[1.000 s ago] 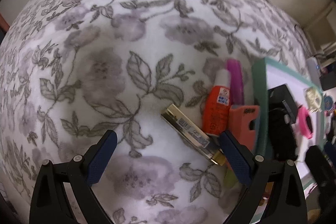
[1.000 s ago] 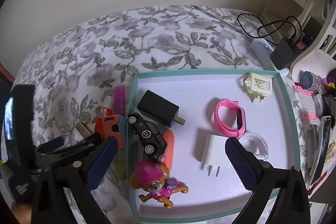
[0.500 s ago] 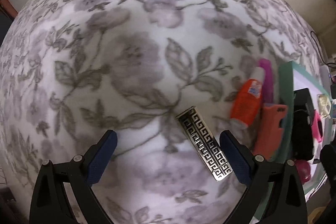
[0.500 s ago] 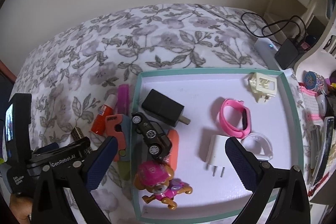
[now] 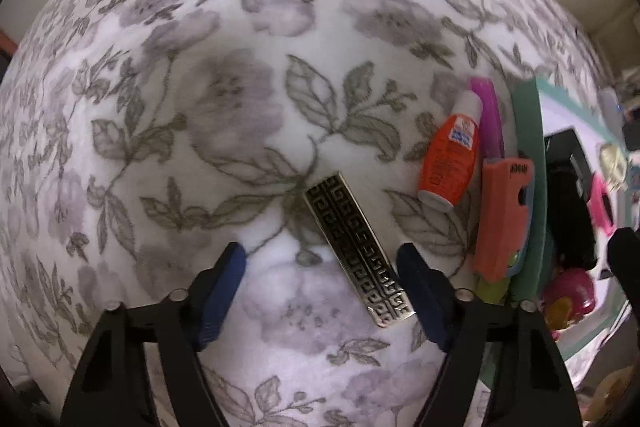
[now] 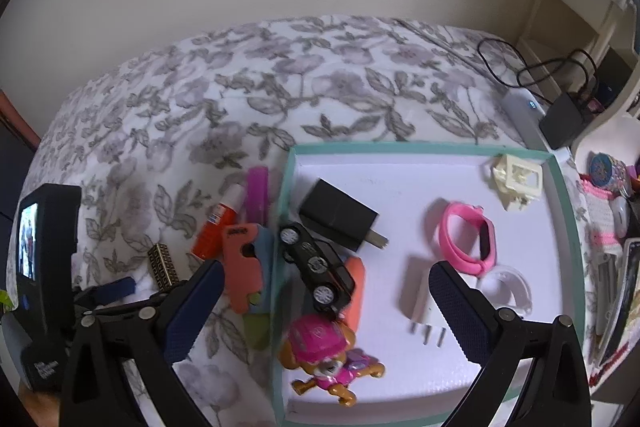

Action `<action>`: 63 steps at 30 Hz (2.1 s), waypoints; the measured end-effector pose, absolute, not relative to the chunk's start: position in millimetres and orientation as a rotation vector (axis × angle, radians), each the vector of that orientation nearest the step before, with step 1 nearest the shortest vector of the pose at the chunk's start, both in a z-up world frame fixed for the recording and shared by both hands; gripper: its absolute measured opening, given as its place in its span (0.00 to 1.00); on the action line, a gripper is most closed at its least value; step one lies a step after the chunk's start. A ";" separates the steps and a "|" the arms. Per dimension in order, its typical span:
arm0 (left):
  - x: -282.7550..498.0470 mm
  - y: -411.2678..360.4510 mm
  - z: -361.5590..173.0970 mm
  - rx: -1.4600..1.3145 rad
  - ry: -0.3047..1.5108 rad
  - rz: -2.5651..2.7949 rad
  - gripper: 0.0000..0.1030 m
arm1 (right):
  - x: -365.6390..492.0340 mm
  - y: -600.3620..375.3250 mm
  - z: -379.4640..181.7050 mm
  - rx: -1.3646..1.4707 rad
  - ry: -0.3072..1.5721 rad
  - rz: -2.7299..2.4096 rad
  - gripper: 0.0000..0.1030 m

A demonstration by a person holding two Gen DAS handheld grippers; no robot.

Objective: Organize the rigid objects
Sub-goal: 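Grasp the gold patterned bar with the left gripper, then grasp the red glue bottle with the right gripper while the left lifts the gold bar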

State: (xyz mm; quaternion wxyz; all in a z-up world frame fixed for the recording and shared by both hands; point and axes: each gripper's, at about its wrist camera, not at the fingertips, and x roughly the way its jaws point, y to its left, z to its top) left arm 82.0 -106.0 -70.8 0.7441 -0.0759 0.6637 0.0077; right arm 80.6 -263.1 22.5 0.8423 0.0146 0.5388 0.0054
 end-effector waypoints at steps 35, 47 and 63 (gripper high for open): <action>116.9 39.3 -56.0 -0.392 1.354 0.149 0.21 | 133.4 -169.3 -30.8 -0.066 1.199 0.224 0.54; 119.0 39.8 -50.8 -0.431 1.364 0.118 0.21 | 123.3 -137.5 -47.8 -0.185 1.249 0.267 0.28; 117.7 27.9 -48.8 -0.402 1.338 0.108 0.21 | 104.0 -125.9 -33.6 -0.236 1.202 0.265 0.27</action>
